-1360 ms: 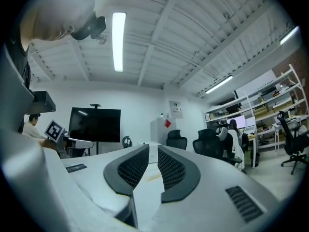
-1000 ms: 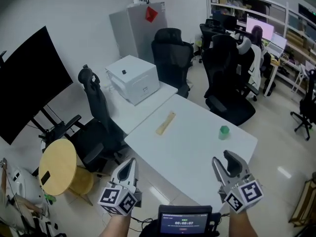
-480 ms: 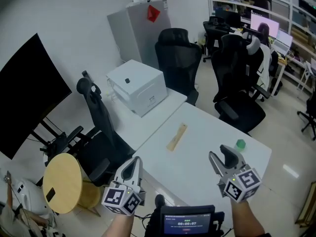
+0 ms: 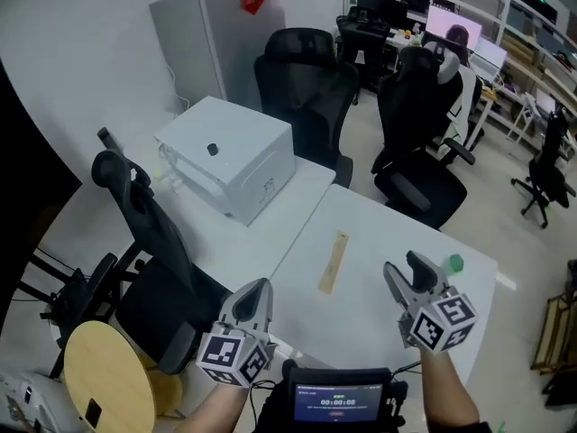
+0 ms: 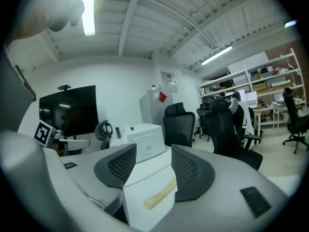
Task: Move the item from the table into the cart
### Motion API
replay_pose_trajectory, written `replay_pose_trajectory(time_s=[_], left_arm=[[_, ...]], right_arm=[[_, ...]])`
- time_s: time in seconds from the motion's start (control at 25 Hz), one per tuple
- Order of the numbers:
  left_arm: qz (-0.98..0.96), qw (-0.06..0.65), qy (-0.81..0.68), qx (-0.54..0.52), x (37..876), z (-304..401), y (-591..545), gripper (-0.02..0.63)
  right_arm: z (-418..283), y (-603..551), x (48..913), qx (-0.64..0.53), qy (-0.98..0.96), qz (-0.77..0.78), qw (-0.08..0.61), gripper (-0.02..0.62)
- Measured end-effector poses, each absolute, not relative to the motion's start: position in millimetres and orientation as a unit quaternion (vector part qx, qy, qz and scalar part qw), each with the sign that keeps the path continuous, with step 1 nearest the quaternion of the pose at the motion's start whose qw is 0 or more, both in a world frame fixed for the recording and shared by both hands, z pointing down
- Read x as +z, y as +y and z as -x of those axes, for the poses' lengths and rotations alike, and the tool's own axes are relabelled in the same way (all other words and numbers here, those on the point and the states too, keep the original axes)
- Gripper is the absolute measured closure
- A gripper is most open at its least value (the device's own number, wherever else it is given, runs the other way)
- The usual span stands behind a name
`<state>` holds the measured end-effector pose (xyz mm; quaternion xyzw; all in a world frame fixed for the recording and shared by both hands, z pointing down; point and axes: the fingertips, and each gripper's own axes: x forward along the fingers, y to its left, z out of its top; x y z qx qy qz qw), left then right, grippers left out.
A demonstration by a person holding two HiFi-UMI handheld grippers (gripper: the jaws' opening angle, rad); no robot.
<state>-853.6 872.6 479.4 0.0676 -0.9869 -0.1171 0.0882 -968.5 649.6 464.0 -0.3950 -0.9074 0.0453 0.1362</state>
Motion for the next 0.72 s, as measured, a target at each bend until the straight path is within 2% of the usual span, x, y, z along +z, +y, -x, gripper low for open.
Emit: replay_pose_trajectory(time_s=[0.2,0.4,0.72], left_arm=[[-0.1,0.108,-0.981,-0.128,502,909,905,0.601],[-0.136,0.134,-0.978,-0.082,512,960,895,0.595],[-0.289,0.114,-0.947,-0.085,522,1041,900,0.595]], right_arm=[[1011,704,479,0.035,-0.911,0.382,0.153,0.362],[1039,733,519,0.041,-0.901,0.39,0.187,0.362],[1104,774,590,0.023,-0.902,0.344,0.258,0.362]])
